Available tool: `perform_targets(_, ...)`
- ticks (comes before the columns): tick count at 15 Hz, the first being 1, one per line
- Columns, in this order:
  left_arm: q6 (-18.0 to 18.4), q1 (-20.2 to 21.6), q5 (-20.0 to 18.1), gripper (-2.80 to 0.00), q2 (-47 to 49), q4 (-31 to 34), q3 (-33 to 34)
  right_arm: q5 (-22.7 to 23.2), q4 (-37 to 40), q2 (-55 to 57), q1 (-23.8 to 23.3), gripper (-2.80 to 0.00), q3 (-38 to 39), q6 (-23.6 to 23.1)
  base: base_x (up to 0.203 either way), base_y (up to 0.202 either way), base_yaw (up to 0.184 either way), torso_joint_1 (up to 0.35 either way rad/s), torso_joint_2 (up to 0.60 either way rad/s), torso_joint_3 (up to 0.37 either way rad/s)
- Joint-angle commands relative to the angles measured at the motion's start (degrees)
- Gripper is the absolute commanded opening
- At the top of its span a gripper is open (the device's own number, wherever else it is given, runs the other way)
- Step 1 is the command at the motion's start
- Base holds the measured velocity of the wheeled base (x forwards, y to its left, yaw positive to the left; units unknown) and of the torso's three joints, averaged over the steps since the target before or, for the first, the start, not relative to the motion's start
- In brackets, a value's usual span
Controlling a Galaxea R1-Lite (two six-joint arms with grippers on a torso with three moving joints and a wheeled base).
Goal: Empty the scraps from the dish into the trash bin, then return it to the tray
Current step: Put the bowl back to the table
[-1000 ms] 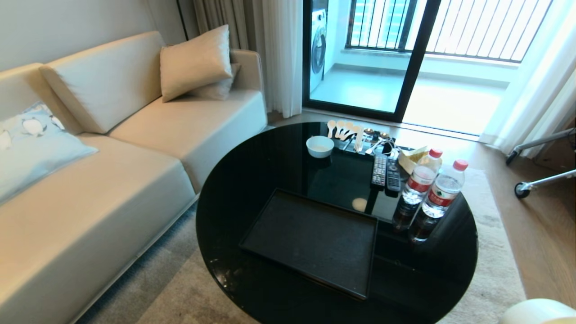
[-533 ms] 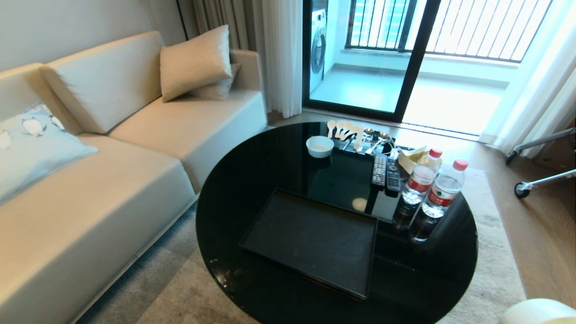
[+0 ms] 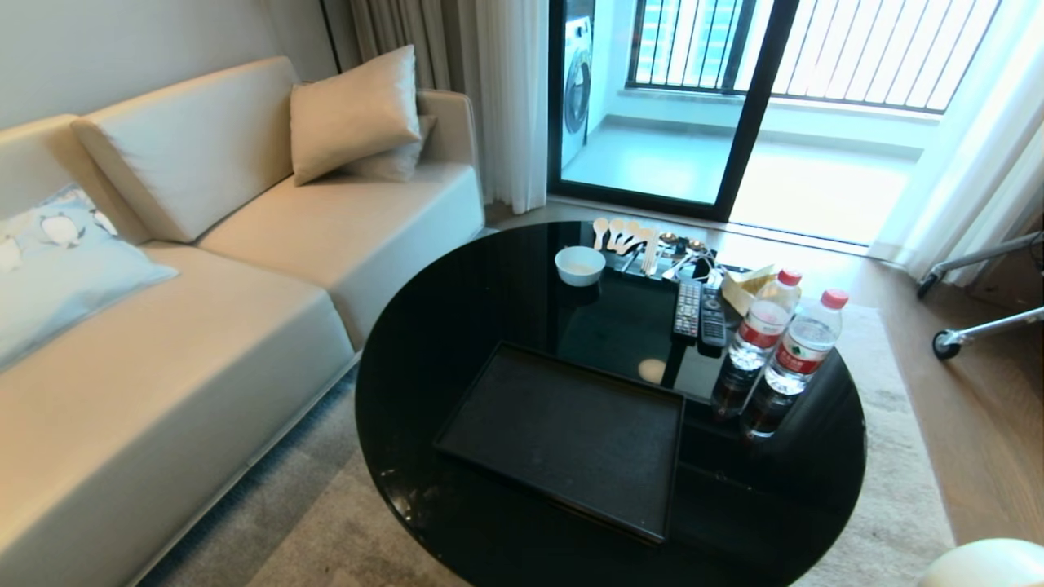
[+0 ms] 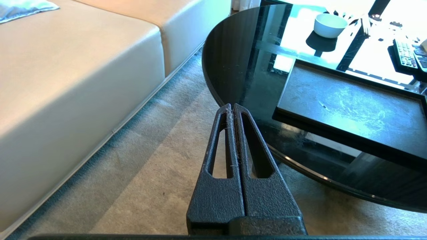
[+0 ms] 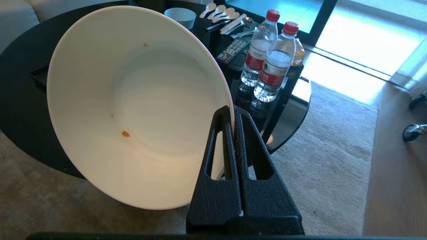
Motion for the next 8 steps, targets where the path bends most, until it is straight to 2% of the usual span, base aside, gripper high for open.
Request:
perform_targets(1,-0.05,0.00,0.05,-2.80,-0.02,-0.05,0.00,0.92,0.87,6.73,0.07,-2.80,-5.03,-1.63,0.000,0.000,0.000,0.000,0.00,0.000)
perform_targets(8,-0.05,0.00,0.05,-2.80,-0.02,-0.05,0.00,1.28,-0.41,36.79,0.13,-2.80,-18.46,-4.12,0.000,0.000,0.000,0.000,0.00,0.000)
